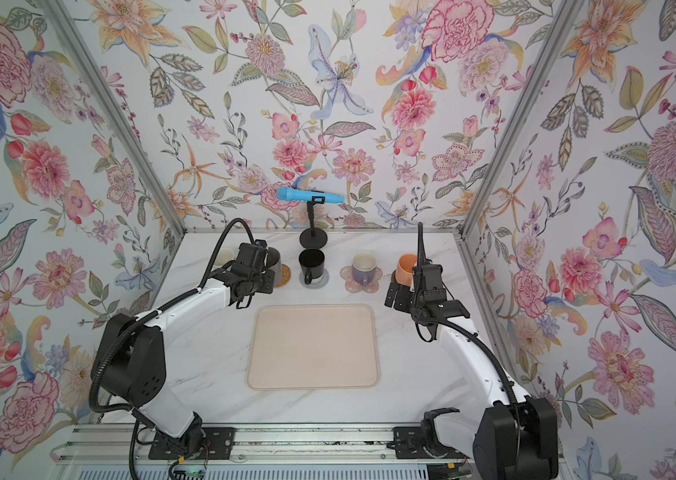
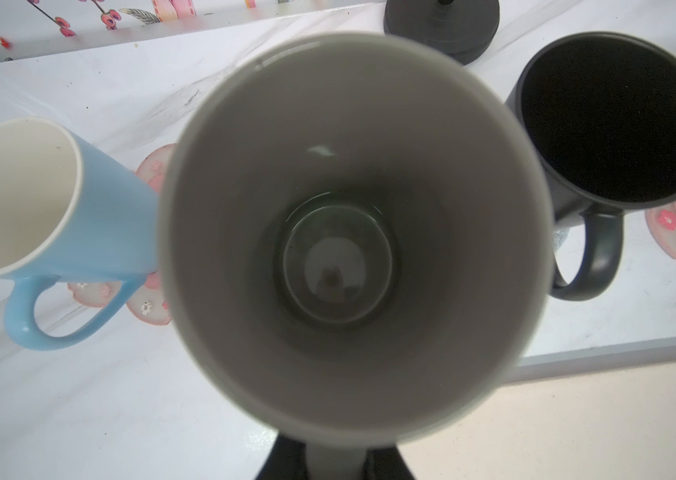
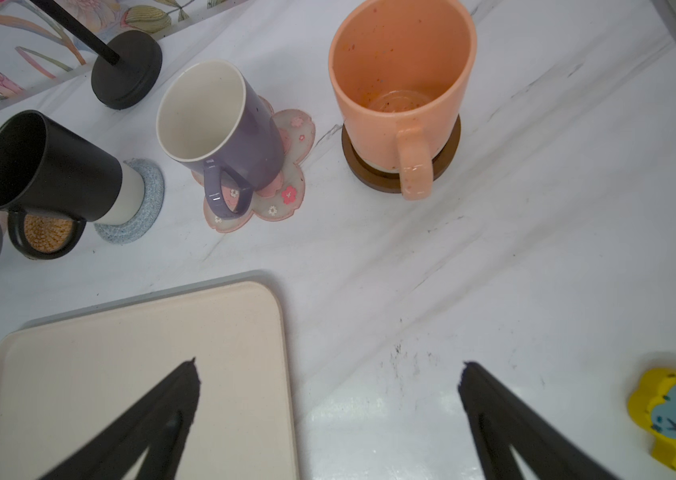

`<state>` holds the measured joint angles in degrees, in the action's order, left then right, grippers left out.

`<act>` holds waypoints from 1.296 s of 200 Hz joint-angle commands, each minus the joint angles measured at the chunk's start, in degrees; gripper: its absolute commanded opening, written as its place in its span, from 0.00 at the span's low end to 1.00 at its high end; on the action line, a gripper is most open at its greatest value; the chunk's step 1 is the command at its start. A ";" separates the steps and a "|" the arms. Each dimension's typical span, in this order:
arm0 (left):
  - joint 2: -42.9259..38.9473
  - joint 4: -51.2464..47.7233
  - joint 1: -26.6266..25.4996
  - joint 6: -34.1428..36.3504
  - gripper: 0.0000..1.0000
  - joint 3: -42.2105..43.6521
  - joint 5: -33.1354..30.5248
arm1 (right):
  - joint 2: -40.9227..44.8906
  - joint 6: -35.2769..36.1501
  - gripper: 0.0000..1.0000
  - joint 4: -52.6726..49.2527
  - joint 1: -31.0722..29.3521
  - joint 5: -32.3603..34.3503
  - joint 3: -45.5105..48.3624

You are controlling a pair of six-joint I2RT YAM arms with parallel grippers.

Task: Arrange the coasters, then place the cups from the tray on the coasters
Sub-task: 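Lower the grey mug onto the woven rattan coaster with the left gripper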

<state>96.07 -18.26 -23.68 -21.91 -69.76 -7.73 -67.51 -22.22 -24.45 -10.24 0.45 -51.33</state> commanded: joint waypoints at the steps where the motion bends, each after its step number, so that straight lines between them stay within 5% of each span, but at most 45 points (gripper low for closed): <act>1: 0.30 6.31 0.89 -1.43 0.00 -3.93 -1.75 | 2.33 1.09 0.99 -2.18 1.63 -0.31 -1.62; 259: 8.41 10.46 2.40 -6.22 0.00 -6.99 -1.59 | -1.64 0.24 0.99 -2.23 4.53 -3.59 -2.64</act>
<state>104.60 -13.61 -21.85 -27.07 -73.30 -7.88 -68.47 -21.87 -25.96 -6.11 -3.05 -52.53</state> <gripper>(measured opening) 0.163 0.993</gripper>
